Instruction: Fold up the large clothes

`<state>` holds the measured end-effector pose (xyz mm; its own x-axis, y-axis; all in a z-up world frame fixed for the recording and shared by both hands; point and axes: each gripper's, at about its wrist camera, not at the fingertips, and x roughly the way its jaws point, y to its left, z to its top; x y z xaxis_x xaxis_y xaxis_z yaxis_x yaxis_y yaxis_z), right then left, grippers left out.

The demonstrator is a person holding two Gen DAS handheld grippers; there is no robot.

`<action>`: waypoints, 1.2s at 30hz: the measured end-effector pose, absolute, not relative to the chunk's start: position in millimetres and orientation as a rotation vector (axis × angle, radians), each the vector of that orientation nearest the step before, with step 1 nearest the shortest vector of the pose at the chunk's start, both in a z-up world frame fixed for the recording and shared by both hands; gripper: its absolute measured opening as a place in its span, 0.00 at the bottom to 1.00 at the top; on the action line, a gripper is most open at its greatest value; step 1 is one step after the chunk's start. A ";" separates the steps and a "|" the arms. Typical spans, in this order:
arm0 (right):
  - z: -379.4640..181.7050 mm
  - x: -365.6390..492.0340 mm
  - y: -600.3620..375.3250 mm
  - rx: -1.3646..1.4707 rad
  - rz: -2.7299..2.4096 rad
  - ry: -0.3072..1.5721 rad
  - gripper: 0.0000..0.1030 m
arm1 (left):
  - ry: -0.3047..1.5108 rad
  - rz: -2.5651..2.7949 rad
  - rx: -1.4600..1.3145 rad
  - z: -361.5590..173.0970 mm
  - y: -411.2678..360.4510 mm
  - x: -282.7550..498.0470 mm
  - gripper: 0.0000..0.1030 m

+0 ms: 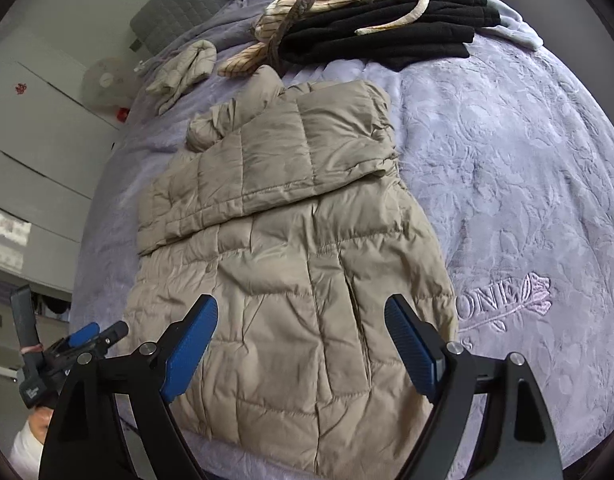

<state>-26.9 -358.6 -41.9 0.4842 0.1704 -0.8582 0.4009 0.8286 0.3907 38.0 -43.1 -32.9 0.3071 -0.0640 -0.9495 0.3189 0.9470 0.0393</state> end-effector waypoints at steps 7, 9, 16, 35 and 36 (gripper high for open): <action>-36.2 -41.6 -346.3 0.597 -0.164 1.098 0.85 | 1.225 -0.253 0.271 -19.8 -33.1 10.8 0.92; -43.4 -46.3 -343.8 0.643 -0.152 1.127 0.85 | 1.221 -0.260 0.271 -18.5 -27.4 8.1 0.92; -71.1 -83.9 -319.9 0.754 -0.213 1.172 0.85 | 1.234 -0.243 0.286 -37.5 9.9 -12.3 0.92; -89.2 -158.1 -286.1 1.002 -0.329 1.144 0.85 | 1.348 -0.260 0.221 -69.4 90.8 -49.1 0.92; -90.8 -159.3 -286.8 1.012 -0.334 1.146 0.85 | 1.351 -0.269 0.215 -71.2 92.3 -49.0 0.92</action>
